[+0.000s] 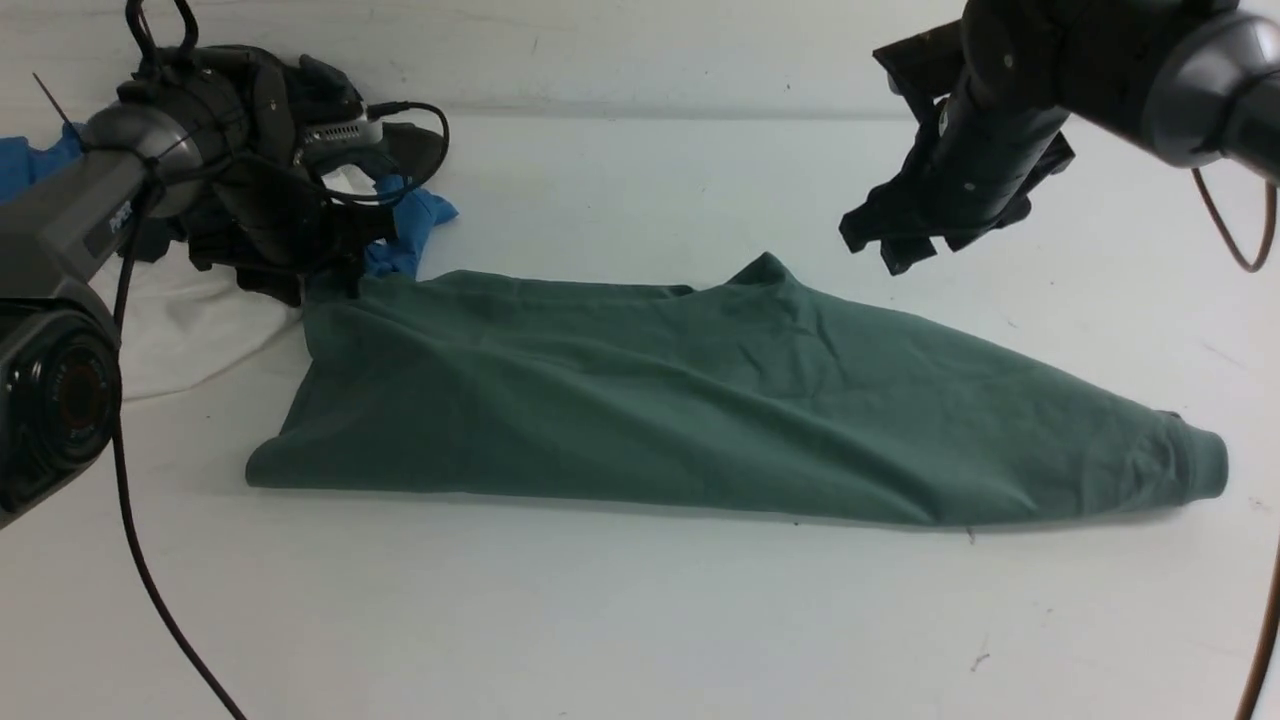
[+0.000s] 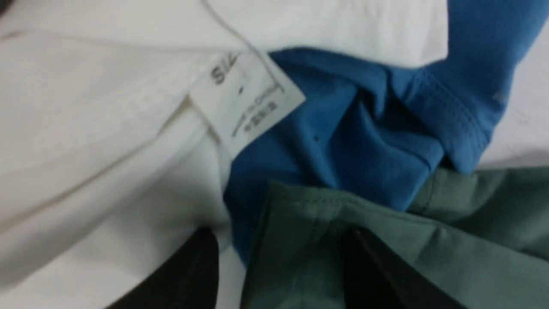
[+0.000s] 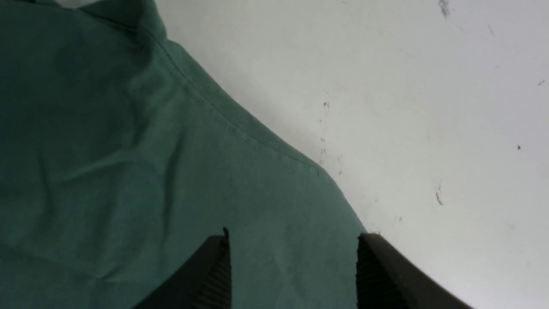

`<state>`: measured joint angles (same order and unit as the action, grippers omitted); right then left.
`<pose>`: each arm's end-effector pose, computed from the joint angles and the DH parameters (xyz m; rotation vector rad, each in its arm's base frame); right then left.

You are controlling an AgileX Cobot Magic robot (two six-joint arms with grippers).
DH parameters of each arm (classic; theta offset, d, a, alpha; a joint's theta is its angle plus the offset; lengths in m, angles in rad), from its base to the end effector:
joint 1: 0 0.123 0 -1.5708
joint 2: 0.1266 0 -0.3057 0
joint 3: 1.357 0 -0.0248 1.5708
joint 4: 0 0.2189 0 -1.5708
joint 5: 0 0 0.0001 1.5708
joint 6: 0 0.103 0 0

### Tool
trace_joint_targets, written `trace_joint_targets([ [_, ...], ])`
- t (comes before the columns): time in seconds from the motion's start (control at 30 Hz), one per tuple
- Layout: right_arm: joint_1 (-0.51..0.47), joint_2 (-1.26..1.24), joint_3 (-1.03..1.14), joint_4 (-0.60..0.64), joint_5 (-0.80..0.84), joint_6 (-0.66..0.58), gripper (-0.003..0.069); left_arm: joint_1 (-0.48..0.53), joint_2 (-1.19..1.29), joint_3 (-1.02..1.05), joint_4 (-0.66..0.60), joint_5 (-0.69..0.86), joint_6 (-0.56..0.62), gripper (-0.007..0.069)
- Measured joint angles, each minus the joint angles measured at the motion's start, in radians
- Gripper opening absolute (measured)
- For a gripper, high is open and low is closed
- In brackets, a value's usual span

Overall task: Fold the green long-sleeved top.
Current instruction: Use both arms to drag the lower edge of the fabric forward and fold it over the upper edge

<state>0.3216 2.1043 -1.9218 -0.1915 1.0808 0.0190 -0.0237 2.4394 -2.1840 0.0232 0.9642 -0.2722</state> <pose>0.4299 0.1250 0.2749 -0.4854 2.6745 -0.1591 0.5199 -0.0104 0.1839 -0.3231 2.6848 -0.0594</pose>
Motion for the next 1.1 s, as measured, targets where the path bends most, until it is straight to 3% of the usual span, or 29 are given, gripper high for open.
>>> trace_joint_targets([
  [0.1,0.000,0.000,0.000,0.000,-0.002,-0.006,0.0377,0.000,0.007,-0.004,-0.034,-0.005,0.035,0.0290],
  [0.23,0.000,0.000,0.000,0.002,-0.003,-0.007,0.0377,0.000,0.009,-0.058,-0.075,0.051,0.105,0.0069],
  [0.33,0.000,0.000,0.000,0.002,-0.009,-0.007,0.0377,0.000,0.009,-0.130,-0.100,0.122,0.145,0.0009],
  [0.53,0.000,0.000,0.000,0.003,-0.025,-0.007,0.0377,-0.001,0.009,-0.279,-0.103,0.165,0.164,-0.0003],
  [0.83,0.000,0.000,0.000,0.003,-0.052,0.001,0.0377,-0.005,0.038,-0.305,-0.059,0.113,0.177,0.0006],
  [0.97,0.000,-0.001,0.000,-0.006,0.008,0.001,0.0377,-0.005,0.066,-0.305,-0.033,0.110,0.178,0.0082],
  [1.07,-0.012,-0.011,0.000,-0.008,0.101,0.006,0.0377,-0.005,0.075,-0.305,-0.023,0.110,0.176,0.0209],
  [1.1,-0.014,-0.011,0.000,-0.008,0.107,0.007,0.0377,-0.005,0.075,-0.305,-0.018,0.110,0.173,0.0218],
])
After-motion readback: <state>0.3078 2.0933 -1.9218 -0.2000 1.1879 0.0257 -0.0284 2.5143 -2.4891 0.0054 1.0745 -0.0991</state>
